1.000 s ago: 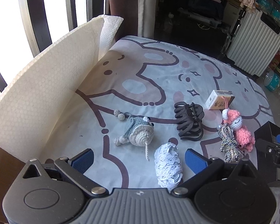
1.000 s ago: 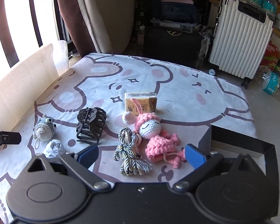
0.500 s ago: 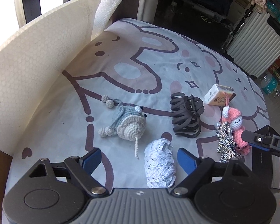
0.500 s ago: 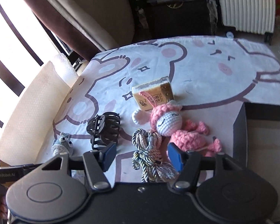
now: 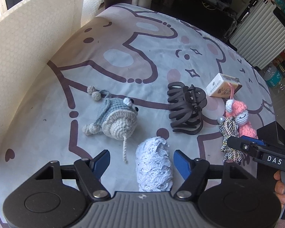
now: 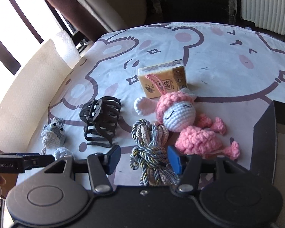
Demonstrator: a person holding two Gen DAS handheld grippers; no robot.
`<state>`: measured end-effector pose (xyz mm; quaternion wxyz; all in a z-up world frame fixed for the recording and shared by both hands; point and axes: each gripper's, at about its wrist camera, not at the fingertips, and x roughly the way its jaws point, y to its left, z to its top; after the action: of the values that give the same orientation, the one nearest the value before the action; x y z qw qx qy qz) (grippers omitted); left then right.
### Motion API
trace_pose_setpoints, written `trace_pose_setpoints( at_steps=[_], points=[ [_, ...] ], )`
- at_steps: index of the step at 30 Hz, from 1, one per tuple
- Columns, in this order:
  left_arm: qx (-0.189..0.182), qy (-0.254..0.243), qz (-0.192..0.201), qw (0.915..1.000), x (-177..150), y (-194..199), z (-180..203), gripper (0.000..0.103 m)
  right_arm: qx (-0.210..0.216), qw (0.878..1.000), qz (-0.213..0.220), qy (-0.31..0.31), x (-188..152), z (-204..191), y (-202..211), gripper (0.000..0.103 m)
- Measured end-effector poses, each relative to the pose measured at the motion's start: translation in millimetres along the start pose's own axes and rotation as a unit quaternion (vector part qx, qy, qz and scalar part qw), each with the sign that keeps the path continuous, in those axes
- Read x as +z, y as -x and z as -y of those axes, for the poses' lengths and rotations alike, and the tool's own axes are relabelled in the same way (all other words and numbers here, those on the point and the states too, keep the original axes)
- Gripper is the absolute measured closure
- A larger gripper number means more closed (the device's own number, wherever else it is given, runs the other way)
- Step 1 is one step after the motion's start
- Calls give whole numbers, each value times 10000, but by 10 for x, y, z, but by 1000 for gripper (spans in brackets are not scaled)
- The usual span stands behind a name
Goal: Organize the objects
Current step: 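Grasp the braided rope with the right tool while the left tool grasps the white crocheted lump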
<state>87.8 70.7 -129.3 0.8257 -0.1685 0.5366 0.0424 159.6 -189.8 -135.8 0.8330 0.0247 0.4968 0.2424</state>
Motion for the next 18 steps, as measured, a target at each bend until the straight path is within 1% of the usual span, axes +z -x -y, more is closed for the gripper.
trace_pose_setpoints(
  at_steps=[3,6,8,11,14,18],
  points=[
    [20,-29,-110,9999,2,-61,17,30,-57,9989,-148,437,-29,-57,-54,47],
    [-4,-8,-202,9998,6,-110,27,31,-172,9947,-293,968,-76,-144,-101,47],
    [-8,-15,-250,9997,9,-136,43,33,-261,9918,-334,1209,-105,-186,-127,47],
    [-1,-39,-320,9995,10,-173,73,35,-337,9910,-306,1257,-113,-192,-138,50],
    [-3,-28,-376,9993,11,-210,93,36,-299,9929,-246,1126,-94,-160,-121,54],
    [62,4,-475,9989,4,-263,103,36,-355,9942,-240,986,-76,-124,-117,65]
  ],
)
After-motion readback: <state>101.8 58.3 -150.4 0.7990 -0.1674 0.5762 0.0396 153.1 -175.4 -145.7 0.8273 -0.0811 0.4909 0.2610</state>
